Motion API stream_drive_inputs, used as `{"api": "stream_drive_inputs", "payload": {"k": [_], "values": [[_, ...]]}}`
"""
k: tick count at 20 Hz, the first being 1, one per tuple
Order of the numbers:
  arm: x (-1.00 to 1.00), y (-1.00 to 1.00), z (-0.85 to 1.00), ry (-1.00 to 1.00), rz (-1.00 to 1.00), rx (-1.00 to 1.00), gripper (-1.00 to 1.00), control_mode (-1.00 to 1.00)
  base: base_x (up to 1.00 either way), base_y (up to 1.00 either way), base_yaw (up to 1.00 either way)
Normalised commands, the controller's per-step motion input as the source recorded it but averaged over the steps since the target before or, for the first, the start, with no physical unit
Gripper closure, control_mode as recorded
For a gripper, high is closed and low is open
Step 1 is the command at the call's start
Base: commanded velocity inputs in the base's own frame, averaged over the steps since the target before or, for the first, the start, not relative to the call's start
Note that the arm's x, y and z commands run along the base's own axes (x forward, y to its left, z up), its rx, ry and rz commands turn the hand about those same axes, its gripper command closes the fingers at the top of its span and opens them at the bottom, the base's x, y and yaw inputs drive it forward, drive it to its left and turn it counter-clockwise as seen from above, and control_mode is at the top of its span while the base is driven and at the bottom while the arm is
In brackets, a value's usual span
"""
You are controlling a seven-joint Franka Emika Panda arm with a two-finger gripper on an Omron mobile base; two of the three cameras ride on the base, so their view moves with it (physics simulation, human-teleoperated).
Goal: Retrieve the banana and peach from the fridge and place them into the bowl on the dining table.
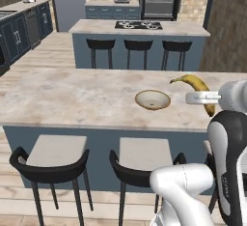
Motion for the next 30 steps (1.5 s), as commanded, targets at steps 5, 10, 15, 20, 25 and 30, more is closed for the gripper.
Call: {"api": "stream_drive_inputs", "payload": {"k": [5,10,15,20,25,30], "values": [[0.94,-0.04,-0.29,0.48,-0.16,0.00,1.00,-1.00,0.00,0.00,0.00],[1.00,-0.15,-0.14,0.58,-0.14,0.00,1.00,-1.00,0.00,0.00,0.00],[0.83,-0.23,-0.36,0.27,-0.05,0.00,1.00,-1.00,0.00,0.00,0.00],[0.80,-0.31,-0.49,0.16,0.00,0.00,1.00,-1.00,0.00,0.00,0.00],[0.53,-0.26,-0.68,0.01,0.00,0.00,1.00,-1.00,0.00,0.00,0.00],[0.52,-0.18,-0.56,0.00,0.00,0.00,1.00,-1.00,0.00,0.00,0.00]]}}
